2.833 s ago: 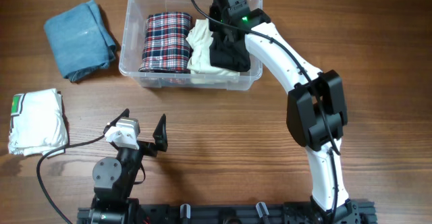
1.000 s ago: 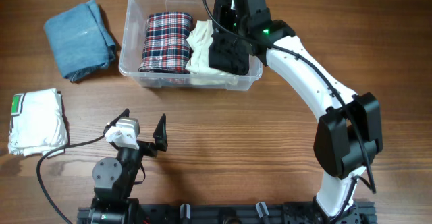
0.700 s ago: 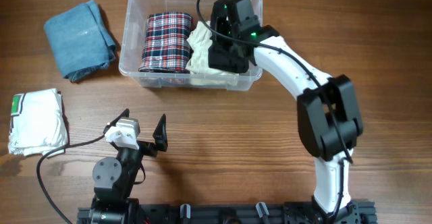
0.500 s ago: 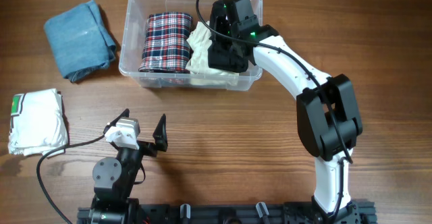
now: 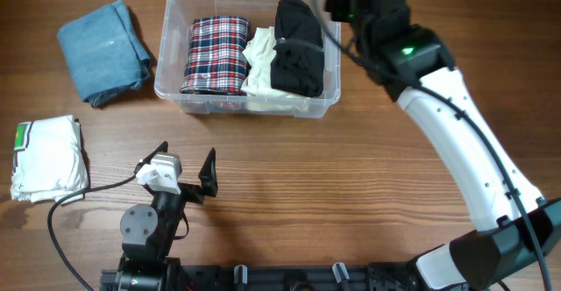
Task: Pack container
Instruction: 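Withdraw the right gripper from the bin to the upper right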
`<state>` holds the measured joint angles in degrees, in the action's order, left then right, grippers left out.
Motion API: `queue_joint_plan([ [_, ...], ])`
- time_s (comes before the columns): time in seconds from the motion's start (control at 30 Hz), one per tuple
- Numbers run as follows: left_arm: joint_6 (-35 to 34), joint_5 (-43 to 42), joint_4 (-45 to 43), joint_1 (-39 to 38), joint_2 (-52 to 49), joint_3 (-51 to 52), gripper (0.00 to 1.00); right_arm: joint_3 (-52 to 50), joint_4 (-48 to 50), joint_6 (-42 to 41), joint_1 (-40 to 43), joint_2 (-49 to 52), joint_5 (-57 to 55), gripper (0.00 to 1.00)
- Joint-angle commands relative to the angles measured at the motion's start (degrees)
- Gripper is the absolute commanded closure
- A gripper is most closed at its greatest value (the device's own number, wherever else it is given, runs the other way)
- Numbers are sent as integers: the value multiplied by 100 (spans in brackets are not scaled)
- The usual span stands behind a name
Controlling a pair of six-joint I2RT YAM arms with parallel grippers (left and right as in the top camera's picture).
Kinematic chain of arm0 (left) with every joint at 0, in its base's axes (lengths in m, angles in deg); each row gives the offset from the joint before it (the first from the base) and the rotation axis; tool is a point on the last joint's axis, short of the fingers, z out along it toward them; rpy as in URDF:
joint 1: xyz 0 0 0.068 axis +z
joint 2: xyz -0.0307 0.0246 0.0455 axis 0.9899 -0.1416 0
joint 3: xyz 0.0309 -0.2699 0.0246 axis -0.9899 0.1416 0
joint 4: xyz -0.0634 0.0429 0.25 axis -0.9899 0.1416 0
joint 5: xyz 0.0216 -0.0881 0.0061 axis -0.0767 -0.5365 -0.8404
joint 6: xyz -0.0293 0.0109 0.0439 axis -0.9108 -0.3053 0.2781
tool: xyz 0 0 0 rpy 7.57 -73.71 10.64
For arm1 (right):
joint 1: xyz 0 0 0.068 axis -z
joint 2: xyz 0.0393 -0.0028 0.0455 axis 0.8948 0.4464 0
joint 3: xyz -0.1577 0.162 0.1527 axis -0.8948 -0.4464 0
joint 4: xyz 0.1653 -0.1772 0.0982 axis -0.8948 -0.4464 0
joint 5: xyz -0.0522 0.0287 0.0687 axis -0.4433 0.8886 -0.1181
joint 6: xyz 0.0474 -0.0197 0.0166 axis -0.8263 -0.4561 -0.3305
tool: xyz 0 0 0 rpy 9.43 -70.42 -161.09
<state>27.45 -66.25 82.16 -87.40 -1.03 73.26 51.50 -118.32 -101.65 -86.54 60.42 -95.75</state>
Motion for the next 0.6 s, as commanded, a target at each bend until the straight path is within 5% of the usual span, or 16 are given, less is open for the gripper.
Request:
queue_joint_plan([
  [0.0,-9,13,9,-24,20,37,0,-48,-721,-299,723,157,-345,12],
  [0.3,-9,13,9,-24,20,37,0,-514,-1290,-573,2774,227,1871,1],
  [0.57,-9,13,9,-24,20,37,0,-763,-1285,-636,2949,232,1934,0],
])
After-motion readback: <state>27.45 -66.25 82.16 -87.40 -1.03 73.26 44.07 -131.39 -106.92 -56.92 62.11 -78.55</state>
